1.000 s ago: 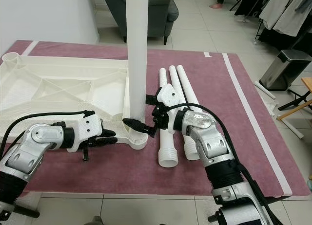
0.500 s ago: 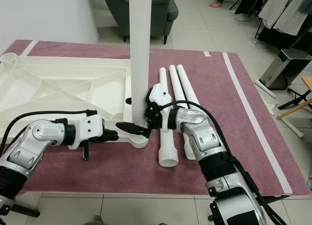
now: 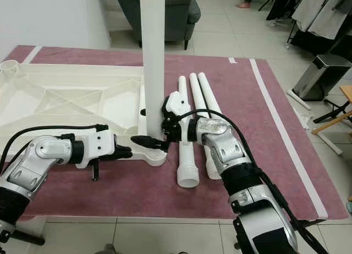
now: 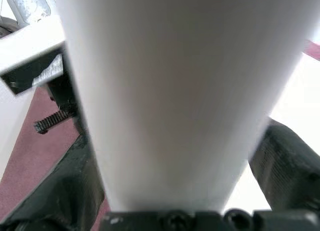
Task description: Building children table
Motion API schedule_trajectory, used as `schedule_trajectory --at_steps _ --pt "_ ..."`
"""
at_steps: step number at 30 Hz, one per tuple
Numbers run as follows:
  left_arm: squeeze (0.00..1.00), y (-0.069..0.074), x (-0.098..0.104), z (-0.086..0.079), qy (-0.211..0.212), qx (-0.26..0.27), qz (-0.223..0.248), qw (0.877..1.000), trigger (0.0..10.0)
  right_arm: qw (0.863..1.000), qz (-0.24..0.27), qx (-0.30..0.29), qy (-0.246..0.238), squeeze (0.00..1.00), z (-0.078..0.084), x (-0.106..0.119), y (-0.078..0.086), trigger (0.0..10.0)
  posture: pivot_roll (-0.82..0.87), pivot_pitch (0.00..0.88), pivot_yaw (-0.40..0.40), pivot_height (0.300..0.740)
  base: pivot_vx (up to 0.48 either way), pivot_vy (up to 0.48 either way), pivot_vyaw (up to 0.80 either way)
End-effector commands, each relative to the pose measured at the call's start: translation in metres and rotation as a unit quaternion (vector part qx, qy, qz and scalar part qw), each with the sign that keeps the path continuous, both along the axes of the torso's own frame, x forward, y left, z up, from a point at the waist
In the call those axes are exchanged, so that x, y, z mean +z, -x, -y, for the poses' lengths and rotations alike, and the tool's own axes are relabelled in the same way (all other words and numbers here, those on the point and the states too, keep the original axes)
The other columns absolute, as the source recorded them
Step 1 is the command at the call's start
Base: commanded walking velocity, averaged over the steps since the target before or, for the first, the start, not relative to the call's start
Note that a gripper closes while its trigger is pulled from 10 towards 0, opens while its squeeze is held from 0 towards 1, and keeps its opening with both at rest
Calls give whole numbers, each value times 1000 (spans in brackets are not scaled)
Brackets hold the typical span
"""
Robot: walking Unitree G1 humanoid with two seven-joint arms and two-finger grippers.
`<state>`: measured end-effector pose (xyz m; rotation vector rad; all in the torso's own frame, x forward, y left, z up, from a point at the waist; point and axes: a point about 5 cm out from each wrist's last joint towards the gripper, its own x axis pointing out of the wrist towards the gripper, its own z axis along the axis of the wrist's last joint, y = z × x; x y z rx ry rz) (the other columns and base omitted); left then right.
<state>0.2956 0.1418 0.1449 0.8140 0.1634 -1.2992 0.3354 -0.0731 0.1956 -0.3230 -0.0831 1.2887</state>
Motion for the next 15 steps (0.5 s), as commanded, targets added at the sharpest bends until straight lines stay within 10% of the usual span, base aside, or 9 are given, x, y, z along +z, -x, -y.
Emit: schedule_trajectory --at_steps 1,2,4,7,8,10,11,13,15 --pt "761 11 -31 4 -44 -20 -63 997 10000 1000 5 16 11 0 -9 0 1 10000 119 109 -45 740 0 0 0" --pt "1000 10 -30 4 -38 -17 -61 997 10000 1000 6 16 9 0 -10 1 0 10000 121 109 -46 740 0 0 0" --pt "1000 9 -28 5 -32 -13 -55 998 10000 1000 7 17 8 0 -10 1 0 10000 122 108 -46 740 0 0 0" --pt "675 7 -24 5 -21 -5 -52 998 10000 1000 7 17 7 0 -11 0 0 10000 123 107 -45 740 0 0 0" --pt "0 6 -23 5 -16 -3 -52 999 10000 1000 7 17 6 0 -11 0 0 10000 123 105 -44 740 0 0 0" --pt "0 5 -22 5 -13 -2 -52 999 10000 1000 7 18 6 0 -11 -1 0 10000 123 105 -44 740 0 0 0" --pt "0 5 -21 5 -8 -2 -55 998 6549 1000 7 18 5 0 -11 -1 -1 10000 122 104 -43 740 0 0 0" --pt "0 5 -21 5 -5 -2 -57 998 6549 1000 8 19 5 0 -11 -1 -1 10000 122 104 -43 740 0 0 0" --pt "0 5 -20 6 -2 -3 -57 998 3961 1000 8 20 4 0 -11 -1 -1 10000 122 103 -43 740 0 0 0"
